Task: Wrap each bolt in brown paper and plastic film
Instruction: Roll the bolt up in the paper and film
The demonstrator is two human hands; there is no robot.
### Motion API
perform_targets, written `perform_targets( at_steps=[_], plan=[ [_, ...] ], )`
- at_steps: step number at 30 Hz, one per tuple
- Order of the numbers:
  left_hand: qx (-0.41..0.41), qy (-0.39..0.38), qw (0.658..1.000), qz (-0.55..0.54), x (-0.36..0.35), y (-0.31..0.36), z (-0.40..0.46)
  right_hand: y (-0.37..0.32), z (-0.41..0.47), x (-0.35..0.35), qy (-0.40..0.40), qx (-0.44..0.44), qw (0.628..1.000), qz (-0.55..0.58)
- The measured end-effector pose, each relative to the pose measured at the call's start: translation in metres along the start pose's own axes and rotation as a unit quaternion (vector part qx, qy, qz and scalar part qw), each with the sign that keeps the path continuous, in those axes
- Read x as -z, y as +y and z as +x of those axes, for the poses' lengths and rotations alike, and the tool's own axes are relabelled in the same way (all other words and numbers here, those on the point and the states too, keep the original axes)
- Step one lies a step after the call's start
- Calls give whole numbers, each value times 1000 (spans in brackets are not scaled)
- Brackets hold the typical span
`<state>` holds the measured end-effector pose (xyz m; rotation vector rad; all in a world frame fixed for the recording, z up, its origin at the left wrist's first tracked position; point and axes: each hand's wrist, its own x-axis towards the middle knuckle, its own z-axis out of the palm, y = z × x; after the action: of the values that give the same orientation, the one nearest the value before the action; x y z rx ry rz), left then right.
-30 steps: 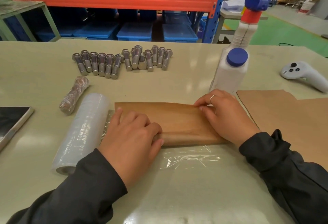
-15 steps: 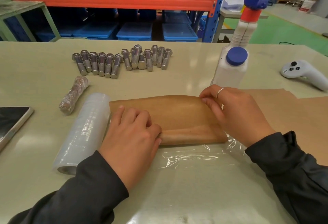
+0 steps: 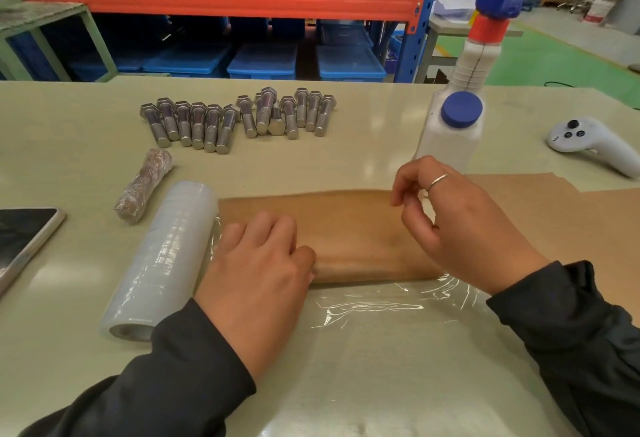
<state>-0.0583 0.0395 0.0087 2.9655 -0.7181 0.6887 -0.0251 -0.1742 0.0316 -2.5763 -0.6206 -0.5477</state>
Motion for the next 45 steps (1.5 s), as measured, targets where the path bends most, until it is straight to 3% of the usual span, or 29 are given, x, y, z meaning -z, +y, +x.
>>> perform_targets(
  at_steps=[5, 11, 14, 26, 31, 45],
  plan=[
    [-15, -15, 1000, 14, 0, 0, 1, -3, -2, -2, -26, 26, 999, -3],
    [-22, -18, 999, 25, -2, 0, 1, 20, 3, -22, -145, -115, 981, -54],
    [-26, -17, 999, 32, -2, 0, 2, 25, 4, -29, -184, -138, 969, -86],
    [-20, -3, 999, 36, -3, 1, 1, 21, 4, -23, -32, -157, 987, -12],
    [-21, -8, 999, 40, -1, 1, 1, 24, 5, -19, -10, -109, 994, -17],
    [-12, -18, 999, 43, 1, 3, 1, 11, -5, -9, -69, -67, 978, 183]
  ],
)
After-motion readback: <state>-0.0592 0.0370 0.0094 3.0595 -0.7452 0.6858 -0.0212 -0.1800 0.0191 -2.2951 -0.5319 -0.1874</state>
